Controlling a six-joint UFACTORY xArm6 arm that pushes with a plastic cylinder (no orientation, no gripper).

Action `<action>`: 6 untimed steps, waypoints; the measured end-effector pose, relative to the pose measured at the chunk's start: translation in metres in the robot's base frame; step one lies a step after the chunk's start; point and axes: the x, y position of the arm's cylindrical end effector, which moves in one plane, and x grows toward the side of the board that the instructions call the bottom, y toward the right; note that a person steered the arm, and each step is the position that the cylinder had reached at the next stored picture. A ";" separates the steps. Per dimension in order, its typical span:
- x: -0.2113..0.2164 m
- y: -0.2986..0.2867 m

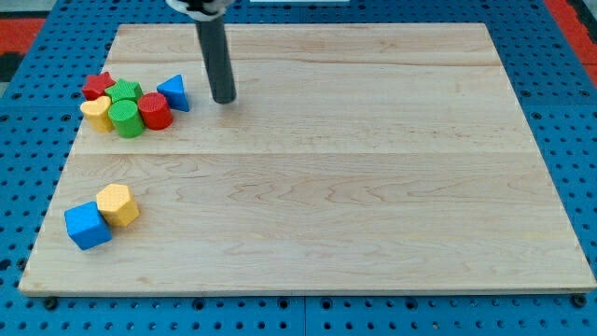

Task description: Move your arm to the center left of the board

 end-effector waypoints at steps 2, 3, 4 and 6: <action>0.074 -0.015; 0.074 -0.067; 0.082 -0.101; 0.075 -0.217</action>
